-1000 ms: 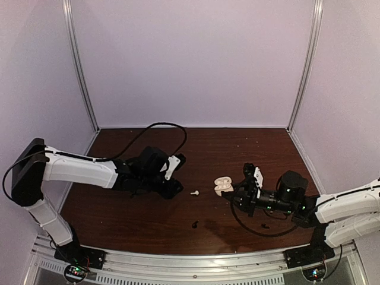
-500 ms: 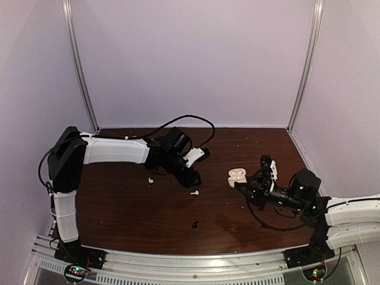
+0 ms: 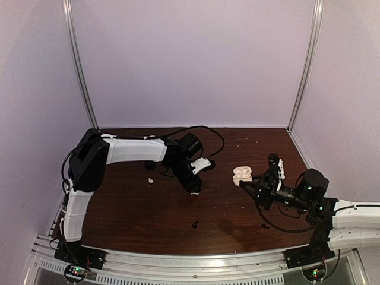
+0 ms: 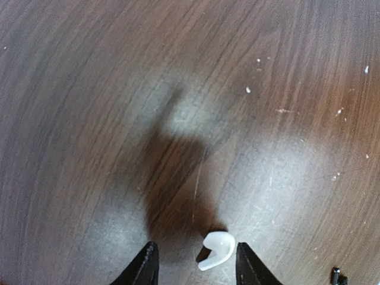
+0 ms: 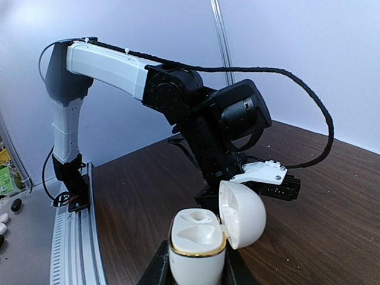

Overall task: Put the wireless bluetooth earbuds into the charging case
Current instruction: Move the left earbud to the center of the board, then pick up the left earbud from the center of the board, then insert the left earbud into the left side groove of the charging case.

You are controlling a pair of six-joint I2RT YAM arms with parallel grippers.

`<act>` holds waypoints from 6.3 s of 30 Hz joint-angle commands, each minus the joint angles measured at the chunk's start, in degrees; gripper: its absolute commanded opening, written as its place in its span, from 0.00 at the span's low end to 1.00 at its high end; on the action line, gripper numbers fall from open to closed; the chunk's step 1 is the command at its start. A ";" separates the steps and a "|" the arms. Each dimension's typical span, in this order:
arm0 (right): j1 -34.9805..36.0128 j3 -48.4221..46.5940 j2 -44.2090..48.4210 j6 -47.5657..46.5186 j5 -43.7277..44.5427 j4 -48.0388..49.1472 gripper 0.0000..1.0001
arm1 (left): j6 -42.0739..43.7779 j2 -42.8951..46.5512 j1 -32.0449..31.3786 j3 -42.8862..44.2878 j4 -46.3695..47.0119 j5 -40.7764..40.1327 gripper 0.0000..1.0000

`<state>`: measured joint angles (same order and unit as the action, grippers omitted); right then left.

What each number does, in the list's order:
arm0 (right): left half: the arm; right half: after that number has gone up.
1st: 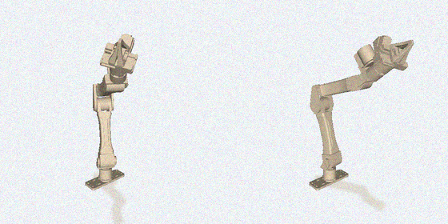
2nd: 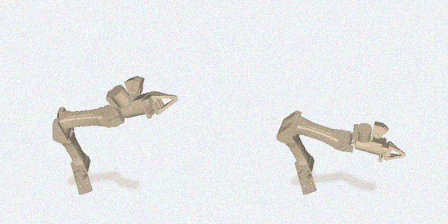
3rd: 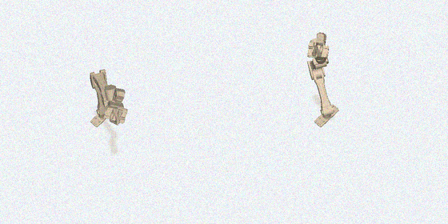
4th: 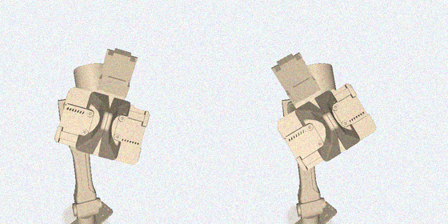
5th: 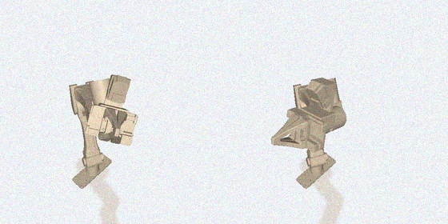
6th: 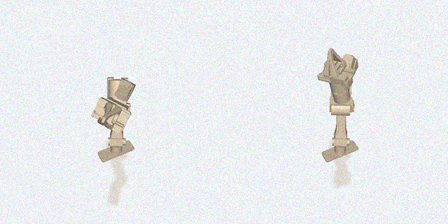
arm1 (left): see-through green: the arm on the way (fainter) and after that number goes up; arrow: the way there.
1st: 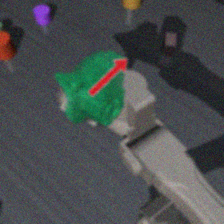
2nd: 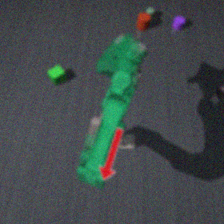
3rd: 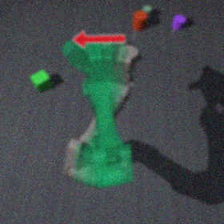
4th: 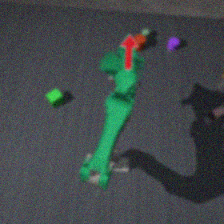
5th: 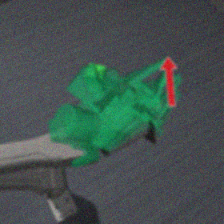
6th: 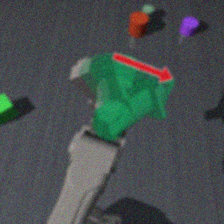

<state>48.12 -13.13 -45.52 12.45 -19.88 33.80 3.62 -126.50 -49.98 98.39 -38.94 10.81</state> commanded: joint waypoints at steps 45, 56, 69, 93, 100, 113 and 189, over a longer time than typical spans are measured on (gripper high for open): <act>-0.22 -0.56 0.14 0.73 -1.21 0.56 0.05 | -18.61 22.46 -2.46 -37.44 -4.20 -3.95 0.29; -0.22 -0.40 1.15 0.74 -0.71 -0.29 0.05 | -16.10 17.39 -4.81 -30.53 -11.70 -8.96 0.36; -0.27 -0.17 1.73 0.81 -0.21 -0.75 0.05 | -15.49 13.30 -6.71 -27.57 -15.84 -14.81 0.26; -0.22 1.96 -4.09 -4.96 -0.50 12.31 0.04 | -18.09 29.34 -4.58 -29.16 -0.16 -14.65 0.13; -0.14 0.05 -13.37 -10.24 -2.28 24.18 0.02 | -17.51 40.88 -3.55 -31.57 12.73 -12.98 0.13; 3.31 -3.45 -18.83 -24.52 2.51 31.76 0.00 | -16.56 56.34 -3.85 -41.55 42.26 -2.03 0.12; 16.83 -12.62 -33.77 -34.09 29.53 41.94 0.00 | -31.79 42.90 -9.88 -36.00 61.77 -0.92 0.09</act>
<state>64.23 -24.10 -78.65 -20.32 7.49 72.90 -26.83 -82.24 -59.59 59.92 20.91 10.66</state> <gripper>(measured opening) 0.230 0.182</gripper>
